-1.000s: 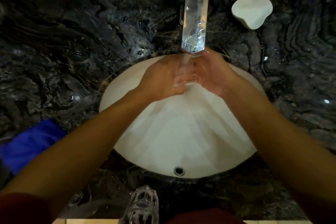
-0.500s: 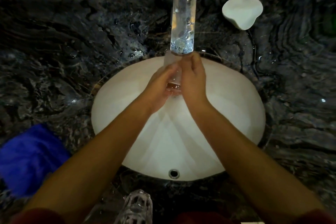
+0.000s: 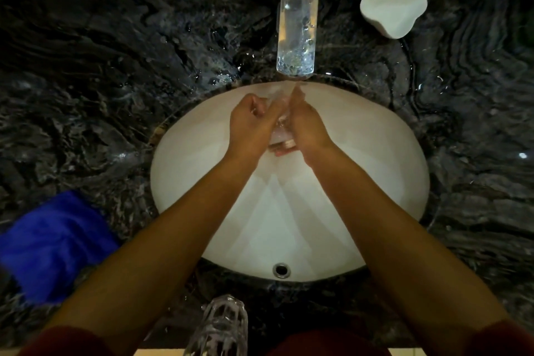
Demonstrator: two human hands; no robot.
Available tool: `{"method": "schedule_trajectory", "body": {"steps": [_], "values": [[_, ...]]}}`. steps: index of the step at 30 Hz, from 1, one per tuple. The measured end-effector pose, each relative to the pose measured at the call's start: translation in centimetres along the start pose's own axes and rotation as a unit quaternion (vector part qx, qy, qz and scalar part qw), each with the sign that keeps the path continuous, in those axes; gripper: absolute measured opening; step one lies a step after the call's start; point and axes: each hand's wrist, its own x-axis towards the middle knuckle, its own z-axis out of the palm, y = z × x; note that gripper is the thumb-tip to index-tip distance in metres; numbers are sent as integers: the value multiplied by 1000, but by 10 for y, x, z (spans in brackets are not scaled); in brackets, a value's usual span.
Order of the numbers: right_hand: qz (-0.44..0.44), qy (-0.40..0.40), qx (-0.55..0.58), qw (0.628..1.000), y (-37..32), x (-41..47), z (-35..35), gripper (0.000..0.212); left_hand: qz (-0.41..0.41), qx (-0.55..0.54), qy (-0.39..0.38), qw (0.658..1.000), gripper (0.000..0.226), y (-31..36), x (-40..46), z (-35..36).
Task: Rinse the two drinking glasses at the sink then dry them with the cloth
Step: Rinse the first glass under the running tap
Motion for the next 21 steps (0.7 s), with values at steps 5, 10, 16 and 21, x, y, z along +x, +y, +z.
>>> {"method": "schedule_trajectory", "body": {"steps": [5, 10, 16, 21], "values": [[-116, 26, 42, 992, 21, -10, -15, 44, -74, -204, -2, 976, 40, 14, 6, 8], [-214, 85, 33, 973, 43, -32, -10, 46, -75, -139, 23, 987, 20, 9, -1, 11], [-253, 138, -137, 948, 18, -22, -8, 42, -158, -81, -172, 969, 36, 11, 23, -14], [-131, 68, -180, 973, -4, 1, -12, 72, -148, -120, -184, 964, 32, 1, 22, -18]]}}
